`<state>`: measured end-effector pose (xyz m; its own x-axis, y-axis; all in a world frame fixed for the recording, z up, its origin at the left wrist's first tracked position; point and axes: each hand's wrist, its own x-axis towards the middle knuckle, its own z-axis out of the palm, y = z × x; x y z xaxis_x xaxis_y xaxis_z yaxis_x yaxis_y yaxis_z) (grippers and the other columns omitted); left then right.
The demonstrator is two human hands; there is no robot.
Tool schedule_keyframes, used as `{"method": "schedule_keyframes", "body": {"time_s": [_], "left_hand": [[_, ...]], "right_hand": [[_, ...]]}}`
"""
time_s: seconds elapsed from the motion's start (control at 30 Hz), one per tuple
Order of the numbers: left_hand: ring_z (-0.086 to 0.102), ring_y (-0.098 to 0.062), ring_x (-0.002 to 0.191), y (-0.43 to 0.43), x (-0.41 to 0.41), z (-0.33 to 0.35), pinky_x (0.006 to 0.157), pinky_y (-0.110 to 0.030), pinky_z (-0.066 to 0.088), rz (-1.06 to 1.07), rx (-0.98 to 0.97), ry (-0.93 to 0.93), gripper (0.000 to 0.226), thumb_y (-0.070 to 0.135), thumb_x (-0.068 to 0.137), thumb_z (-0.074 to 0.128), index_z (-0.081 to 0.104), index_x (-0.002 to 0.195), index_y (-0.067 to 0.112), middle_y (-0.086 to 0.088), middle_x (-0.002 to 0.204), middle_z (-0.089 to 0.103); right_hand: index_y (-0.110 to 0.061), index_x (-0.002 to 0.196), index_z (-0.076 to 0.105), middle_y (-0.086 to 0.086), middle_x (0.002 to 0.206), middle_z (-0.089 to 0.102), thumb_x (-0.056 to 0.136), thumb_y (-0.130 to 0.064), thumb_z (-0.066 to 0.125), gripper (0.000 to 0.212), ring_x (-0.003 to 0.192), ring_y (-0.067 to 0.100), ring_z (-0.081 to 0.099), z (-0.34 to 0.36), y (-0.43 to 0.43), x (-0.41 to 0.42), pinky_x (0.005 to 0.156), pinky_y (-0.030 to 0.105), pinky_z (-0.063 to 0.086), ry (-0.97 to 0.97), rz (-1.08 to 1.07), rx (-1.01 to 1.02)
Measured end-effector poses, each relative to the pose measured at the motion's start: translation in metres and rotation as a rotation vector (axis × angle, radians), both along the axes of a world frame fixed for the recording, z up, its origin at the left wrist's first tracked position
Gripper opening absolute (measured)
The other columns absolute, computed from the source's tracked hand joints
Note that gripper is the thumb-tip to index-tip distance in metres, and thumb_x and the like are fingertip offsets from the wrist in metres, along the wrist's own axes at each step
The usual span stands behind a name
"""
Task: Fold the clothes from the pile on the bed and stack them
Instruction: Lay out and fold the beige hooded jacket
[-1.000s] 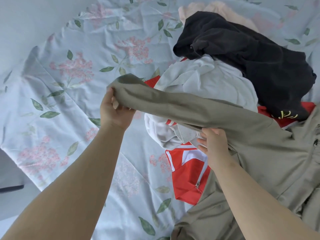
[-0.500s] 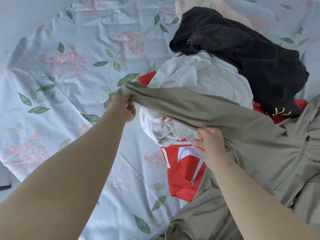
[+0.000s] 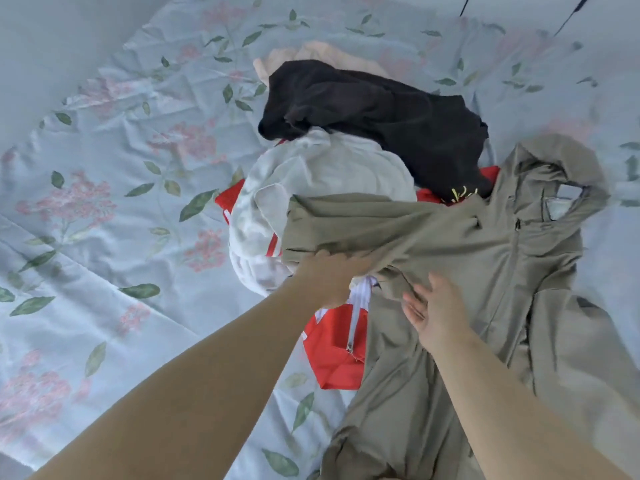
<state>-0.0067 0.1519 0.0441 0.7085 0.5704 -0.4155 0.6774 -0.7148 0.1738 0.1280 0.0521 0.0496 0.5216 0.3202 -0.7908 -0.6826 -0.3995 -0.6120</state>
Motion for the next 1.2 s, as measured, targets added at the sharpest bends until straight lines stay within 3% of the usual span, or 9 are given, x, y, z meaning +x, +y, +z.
{"method": "schedule_keyframes", "body": {"time_s": [0.17,0.33,0.43,0.57,0.73,0.83,0.9,1.07,1.2], "left_hand": [[0.05,-0.022,0.117,-0.019,-0.009,-0.025,0.095,-0.034,0.043,0.348,-0.164,-0.21,0.039,0.021,0.093,0.047,0.049,0.132,0.026,-0.001,0.128,0.055],[0.05,-0.023,0.077,-0.016,0.001,-0.029,0.071,-0.031,0.04,0.979,-0.301,-0.529,0.004,0.017,0.089,0.048,0.05,0.089,0.014,0.0,0.076,0.055],[0.05,-0.025,0.073,-0.014,0.013,-0.028,0.07,-0.037,0.046,1.283,-0.501,-0.643,0.019,0.023,0.091,0.052,0.045,0.074,0.017,-0.001,0.068,0.048],[0.054,-0.016,0.069,-0.015,0.036,-0.033,0.057,-0.027,0.048,1.744,-0.787,-0.841,0.015,0.03,0.091,0.059,0.051,0.086,0.018,-0.002,0.077,0.051],[0.053,-0.007,0.063,-0.013,0.062,-0.042,0.048,-0.02,0.042,2.133,-0.736,-1.086,0.036,0.034,0.083,0.07,0.051,0.111,0.021,0.006,0.075,0.053],[0.053,-0.002,0.06,-0.015,0.079,-0.036,0.049,-0.017,0.043,2.08,-0.693,-1.182,0.013,0.022,0.088,0.066,0.054,0.09,0.02,0.007,0.072,0.055],[0.053,-0.003,0.058,-0.022,0.097,-0.031,0.055,-0.017,0.046,1.955,-0.65,-1.195,0.021,0.016,0.089,0.064,0.048,0.077,0.019,0.005,0.069,0.055],[0.047,0.0,0.042,-0.057,0.154,-0.022,0.045,-0.015,0.042,1.664,-0.732,-1.115,0.013,0.011,0.089,0.062,0.05,0.093,0.012,0.002,0.067,0.051],[0.041,-0.002,0.035,-0.091,0.21,-0.023,0.04,-0.016,0.035,1.414,-0.963,-0.941,0.016,0.001,0.089,0.06,0.049,0.08,0.01,-0.003,0.062,0.045]], "right_hand": [[-0.013,0.128,0.048,0.012,0.127,0.053,0.099,-0.023,0.042,0.032,0.071,0.016,0.052,-0.022,-0.049,0.017,0.072,0.03,0.047,0.038,-0.085,-0.133],[-0.012,0.123,0.05,0.012,0.12,0.054,0.098,-0.023,0.046,0.028,0.081,0.021,0.053,-0.033,-0.047,0.024,0.077,0.033,0.047,0.096,-0.102,-0.124],[-0.014,0.122,0.048,0.01,0.125,0.053,0.098,-0.025,0.047,0.027,0.092,0.021,0.054,-0.037,-0.034,0.039,0.082,0.033,0.047,0.111,-0.084,-0.104],[-0.015,0.131,0.045,0.01,0.135,0.049,0.097,-0.029,0.048,0.037,0.107,0.024,0.055,-0.051,-0.014,0.069,0.085,0.034,0.046,0.138,-0.068,-0.044],[-0.016,0.123,0.051,0.004,0.126,0.054,0.092,-0.035,0.059,0.037,0.109,0.021,0.055,-0.074,0.003,0.104,0.093,0.034,0.046,0.261,-0.098,0.046],[-0.015,0.094,0.056,-0.004,0.089,0.058,0.092,-0.028,0.061,0.014,0.079,0.01,0.056,-0.079,0.008,0.118,0.081,0.023,0.047,0.328,-0.114,0.066],[-0.017,0.079,0.052,-0.006,0.072,0.052,0.093,-0.021,0.058,0.016,0.063,0.005,0.049,-0.08,0.008,0.129,0.065,0.018,0.043,0.337,-0.125,0.091],[-0.022,0.078,0.047,-0.003,0.064,0.046,0.097,-0.014,0.051,0.021,0.05,0.005,0.042,-0.065,-0.031,0.179,0.044,0.015,0.033,0.159,-0.26,0.148],[-0.026,0.086,0.05,-0.004,0.066,0.047,0.099,-0.012,0.046,0.019,0.039,0.004,0.044,-0.049,-0.098,0.23,0.039,0.013,0.035,0.033,-0.479,0.185]]}}
